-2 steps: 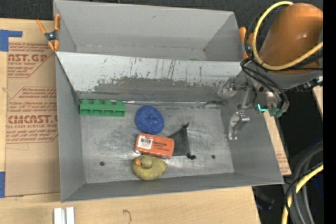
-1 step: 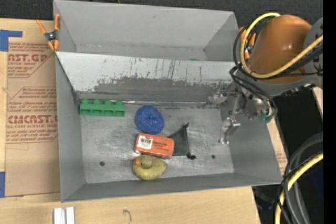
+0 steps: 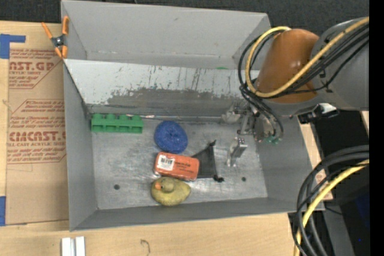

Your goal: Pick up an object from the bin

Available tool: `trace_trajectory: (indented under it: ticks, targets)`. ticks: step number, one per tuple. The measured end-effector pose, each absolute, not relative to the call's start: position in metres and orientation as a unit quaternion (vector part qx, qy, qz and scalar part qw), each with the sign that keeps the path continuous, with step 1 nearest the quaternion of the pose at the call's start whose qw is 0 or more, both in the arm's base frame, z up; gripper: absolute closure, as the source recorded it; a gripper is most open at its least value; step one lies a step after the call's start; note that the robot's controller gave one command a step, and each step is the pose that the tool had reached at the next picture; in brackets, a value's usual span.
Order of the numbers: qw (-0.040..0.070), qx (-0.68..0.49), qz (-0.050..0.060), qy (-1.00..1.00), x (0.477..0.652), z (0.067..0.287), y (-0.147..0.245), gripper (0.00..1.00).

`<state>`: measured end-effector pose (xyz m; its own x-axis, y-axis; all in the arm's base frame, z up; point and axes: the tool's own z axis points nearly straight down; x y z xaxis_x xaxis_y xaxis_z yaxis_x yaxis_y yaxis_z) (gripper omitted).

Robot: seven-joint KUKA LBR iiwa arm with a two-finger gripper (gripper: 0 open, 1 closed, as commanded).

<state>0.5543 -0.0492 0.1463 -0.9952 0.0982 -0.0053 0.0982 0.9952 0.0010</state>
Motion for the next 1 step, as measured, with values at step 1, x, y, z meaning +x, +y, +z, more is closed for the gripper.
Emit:
trace_trajectory:
  ticks: [1]
  targets:
    - [0.0,-0.028,0.001,1.0,0.5901,0.0781,-0.0222,1.0]
